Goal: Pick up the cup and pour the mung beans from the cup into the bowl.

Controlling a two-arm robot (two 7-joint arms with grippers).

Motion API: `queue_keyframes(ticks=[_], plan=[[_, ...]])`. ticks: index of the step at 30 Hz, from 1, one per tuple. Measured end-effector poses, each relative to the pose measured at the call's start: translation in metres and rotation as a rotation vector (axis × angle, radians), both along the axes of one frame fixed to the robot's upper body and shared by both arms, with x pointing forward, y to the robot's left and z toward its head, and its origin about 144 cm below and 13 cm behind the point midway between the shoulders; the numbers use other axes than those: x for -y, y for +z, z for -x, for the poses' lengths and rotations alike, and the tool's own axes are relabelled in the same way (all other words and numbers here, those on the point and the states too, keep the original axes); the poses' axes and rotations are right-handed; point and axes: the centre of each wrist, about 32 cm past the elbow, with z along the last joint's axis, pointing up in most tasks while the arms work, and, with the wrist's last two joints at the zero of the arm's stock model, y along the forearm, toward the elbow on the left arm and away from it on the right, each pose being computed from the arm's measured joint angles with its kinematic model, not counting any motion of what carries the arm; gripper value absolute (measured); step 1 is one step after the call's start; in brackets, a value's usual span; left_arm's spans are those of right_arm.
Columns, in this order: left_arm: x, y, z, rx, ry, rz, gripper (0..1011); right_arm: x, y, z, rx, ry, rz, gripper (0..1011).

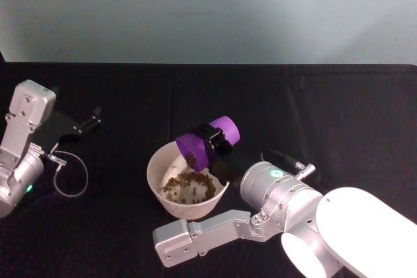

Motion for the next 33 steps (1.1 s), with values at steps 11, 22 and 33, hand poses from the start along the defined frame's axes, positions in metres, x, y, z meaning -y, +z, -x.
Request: queue_keyframes(ticks=[11, 22, 33], plan=[[0.0, 0.0, 0.0, 0.0, 0.0, 0.0, 1000, -0.0001, -0.0005, 0.0008, 0.004, -0.002, 0.005, 726], [0.0, 0.0, 0.0, 0.0, 0.0, 0.0, 1000, -0.0003, -0.0016, 0.0013, 0.009, -0.001, 0.004, 726], [0.0, 0.0, 0.0, 0.0, 0.0, 0.0, 1000, -0.0006, -0.0031, 0.0013, 0.016, 0.002, 0.008, 726]])
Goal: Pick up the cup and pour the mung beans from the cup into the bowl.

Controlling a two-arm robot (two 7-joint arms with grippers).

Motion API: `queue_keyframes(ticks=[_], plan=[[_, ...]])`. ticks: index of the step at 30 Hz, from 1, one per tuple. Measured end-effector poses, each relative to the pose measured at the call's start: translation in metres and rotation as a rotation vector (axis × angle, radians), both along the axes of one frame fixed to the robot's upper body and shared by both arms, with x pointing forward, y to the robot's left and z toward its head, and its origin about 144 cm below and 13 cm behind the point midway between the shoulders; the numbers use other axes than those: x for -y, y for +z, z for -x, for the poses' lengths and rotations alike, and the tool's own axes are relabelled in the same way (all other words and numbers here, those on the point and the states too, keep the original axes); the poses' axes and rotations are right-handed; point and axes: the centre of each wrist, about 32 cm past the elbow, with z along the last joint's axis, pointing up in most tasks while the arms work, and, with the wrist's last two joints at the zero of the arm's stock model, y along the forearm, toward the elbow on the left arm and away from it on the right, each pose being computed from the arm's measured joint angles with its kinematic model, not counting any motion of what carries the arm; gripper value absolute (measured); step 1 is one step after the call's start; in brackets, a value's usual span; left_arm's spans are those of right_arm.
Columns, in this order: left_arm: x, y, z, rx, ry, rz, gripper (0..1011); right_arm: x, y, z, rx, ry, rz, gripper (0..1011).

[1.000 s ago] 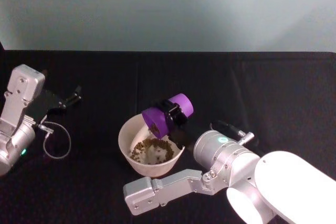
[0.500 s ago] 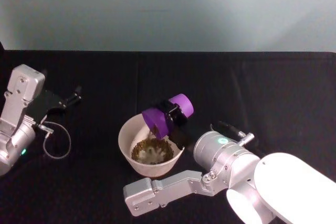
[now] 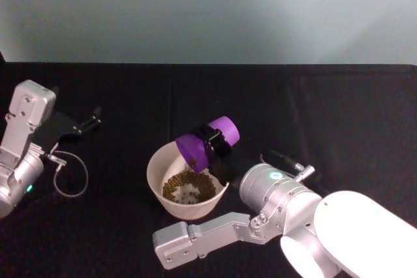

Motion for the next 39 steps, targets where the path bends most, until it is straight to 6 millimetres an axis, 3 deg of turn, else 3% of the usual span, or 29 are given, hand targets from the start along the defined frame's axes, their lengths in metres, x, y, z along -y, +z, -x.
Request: queue_keyframes(ticks=[39], plan=[[0.0, 0.0, 0.0, 0.0, 0.0, 0.0, 1000, -0.0074, 0.0004, 0.0058, 0.074, 0.004, 0.1, 726]])
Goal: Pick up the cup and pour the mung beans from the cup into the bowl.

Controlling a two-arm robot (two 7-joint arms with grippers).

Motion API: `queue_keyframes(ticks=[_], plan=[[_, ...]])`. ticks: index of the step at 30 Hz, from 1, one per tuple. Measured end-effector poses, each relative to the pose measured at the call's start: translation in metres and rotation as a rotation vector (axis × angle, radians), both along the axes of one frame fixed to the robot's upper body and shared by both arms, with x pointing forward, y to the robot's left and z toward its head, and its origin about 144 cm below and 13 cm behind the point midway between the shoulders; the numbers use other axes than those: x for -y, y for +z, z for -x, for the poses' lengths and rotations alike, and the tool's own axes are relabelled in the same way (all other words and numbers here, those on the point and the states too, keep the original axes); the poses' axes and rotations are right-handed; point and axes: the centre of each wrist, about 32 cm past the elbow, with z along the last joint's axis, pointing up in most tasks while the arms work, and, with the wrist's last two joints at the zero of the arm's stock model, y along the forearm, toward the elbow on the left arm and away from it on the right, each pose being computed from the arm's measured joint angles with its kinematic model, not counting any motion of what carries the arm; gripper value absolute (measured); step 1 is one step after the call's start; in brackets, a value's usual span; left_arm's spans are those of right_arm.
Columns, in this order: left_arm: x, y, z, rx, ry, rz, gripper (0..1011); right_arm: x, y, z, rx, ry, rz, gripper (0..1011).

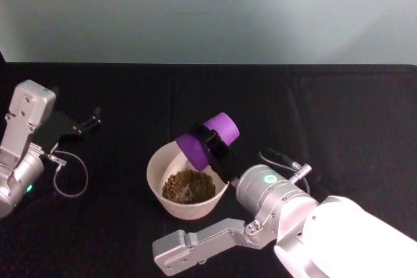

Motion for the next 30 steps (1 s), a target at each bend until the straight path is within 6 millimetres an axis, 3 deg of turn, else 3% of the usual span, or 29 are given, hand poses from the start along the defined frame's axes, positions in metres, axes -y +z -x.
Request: queue_keyframes(ticks=[30], plan=[[0.0, 0.0, 0.0, 0.0, 0.0, 0.0, 1000, -0.013, 0.002, 0.012, 0.159, 0.052, 0.3, 726]])
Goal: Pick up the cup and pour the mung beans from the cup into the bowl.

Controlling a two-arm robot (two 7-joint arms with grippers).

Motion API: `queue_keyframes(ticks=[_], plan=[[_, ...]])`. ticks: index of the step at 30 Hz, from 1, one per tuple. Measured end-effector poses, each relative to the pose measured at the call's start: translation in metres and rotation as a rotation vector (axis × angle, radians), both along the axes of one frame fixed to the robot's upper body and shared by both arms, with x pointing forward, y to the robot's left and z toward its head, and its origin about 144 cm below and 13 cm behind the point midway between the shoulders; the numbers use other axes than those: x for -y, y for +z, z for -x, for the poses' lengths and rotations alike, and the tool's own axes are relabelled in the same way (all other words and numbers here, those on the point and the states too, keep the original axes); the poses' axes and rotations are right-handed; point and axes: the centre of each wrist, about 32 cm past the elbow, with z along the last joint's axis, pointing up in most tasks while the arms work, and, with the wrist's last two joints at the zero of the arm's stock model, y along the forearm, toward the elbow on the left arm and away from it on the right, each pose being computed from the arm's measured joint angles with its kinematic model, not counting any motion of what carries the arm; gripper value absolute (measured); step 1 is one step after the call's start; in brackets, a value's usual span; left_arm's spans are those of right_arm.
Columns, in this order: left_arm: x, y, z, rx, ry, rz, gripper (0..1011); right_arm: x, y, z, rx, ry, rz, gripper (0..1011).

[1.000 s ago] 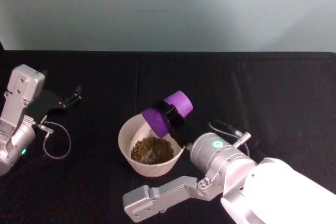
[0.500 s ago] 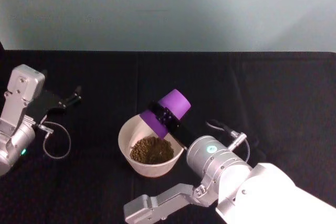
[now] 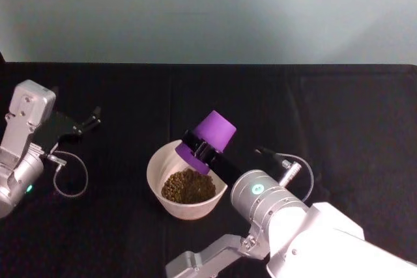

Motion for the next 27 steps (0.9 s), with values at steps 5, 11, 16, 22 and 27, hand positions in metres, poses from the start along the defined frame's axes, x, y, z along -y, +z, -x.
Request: queue_keyframes(ticks=[5, 11, 16, 22, 27], plan=[[0.0, 0.0, 0.0, 0.0, 0.0, 0.0, 1000, -0.0022, 0.0012, -0.0004, 0.024, 0.032, 0.087, 726], [0.0, 0.0, 0.0, 0.0, 0.0, 0.0, 1000, -0.0059, 0.0041, 0.0004, 0.063, 0.063, 0.175, 726], [0.0, 0.0, 0.0, 0.0, 0.0, 0.0, 1000, -0.0085, 0.0067, 0.0006, 0.08, 0.077, 0.197, 726], [0.0, 0.0, 0.0, 0.0, 0.0, 0.0, 1000, -0.0097, 0.0093, -0.0004, 0.066, 0.077, 0.161, 726], [0.0, 0.0, 0.0, 0.0, 0.0, 0.0, 1000, -0.0028, 0.0083, -0.0016, 0.031, 0.054, 0.004, 726]])
